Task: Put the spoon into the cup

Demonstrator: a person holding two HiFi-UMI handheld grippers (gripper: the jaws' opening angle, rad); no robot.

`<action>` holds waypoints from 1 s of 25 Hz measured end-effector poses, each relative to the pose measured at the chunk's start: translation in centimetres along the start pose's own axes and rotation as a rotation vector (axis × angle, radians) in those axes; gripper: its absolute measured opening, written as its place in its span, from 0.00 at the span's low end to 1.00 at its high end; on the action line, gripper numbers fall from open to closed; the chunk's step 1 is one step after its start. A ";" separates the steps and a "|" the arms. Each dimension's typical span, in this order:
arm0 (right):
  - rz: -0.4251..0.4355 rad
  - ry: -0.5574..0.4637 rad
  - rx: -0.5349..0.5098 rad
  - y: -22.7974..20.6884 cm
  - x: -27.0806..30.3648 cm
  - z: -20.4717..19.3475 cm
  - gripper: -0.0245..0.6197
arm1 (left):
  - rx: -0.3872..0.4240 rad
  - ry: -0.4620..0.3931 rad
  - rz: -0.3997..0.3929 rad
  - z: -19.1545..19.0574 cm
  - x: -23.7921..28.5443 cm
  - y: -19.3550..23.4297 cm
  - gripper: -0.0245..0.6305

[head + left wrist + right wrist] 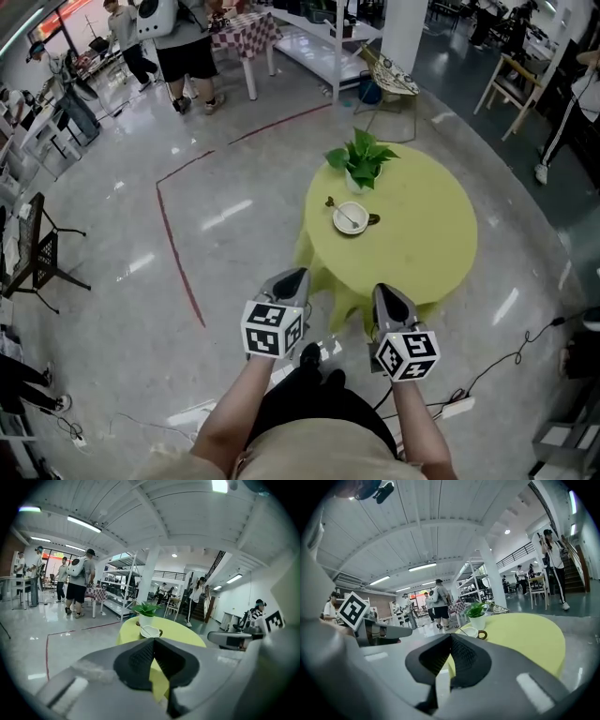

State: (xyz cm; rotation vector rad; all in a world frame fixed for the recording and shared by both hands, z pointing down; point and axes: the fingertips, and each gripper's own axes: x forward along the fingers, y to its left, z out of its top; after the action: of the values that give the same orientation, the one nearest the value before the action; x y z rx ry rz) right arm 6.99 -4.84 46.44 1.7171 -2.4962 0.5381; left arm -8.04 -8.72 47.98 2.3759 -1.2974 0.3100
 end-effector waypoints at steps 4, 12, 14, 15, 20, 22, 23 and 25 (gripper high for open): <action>0.033 -0.014 -0.004 0.2 -1.7 0.0 0.04 | 0.003 -0.010 0.023 -0.5 -1.3 -1.4 0.04; 0.071 -0.016 -0.034 0.5 -4.4 -0.1 0.04 | 0.007 -0.029 0.056 -1.2 -3.7 -4.2 0.04; 0.078 -0.019 -0.032 0.7 -4.9 0.0 0.04 | 0.006 -0.030 0.061 -1.4 -4.3 -4.6 0.04; 0.082 -0.022 -0.032 0.8 -5.2 0.0 0.04 | 0.005 -0.031 0.064 -1.5 -4.5 -4.7 0.04; 0.093 -0.032 -0.040 1.0 -6.3 0.0 0.04 | 0.009 -0.039 0.074 -2.0 -5.4 -5.6 0.04; 0.092 -0.034 -0.045 1.0 -6.8 -0.1 0.04 | 0.010 -0.039 0.076 -2.2 -5.7 -6.1 0.04; 0.092 -0.035 -0.045 1.0 -7.1 -0.1 0.04 | 0.010 -0.039 0.076 -2.3 -5.8 -6.3 0.04; 0.095 -0.036 -0.044 1.0 -7.4 -0.1 0.04 | 0.011 -0.041 0.078 -2.5 -6.1 -6.6 0.04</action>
State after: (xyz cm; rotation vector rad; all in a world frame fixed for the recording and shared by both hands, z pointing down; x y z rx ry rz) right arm 8.85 2.16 44.47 1.6140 -2.6049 0.4586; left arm -5.76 0.17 46.19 2.3565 -1.4128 0.2937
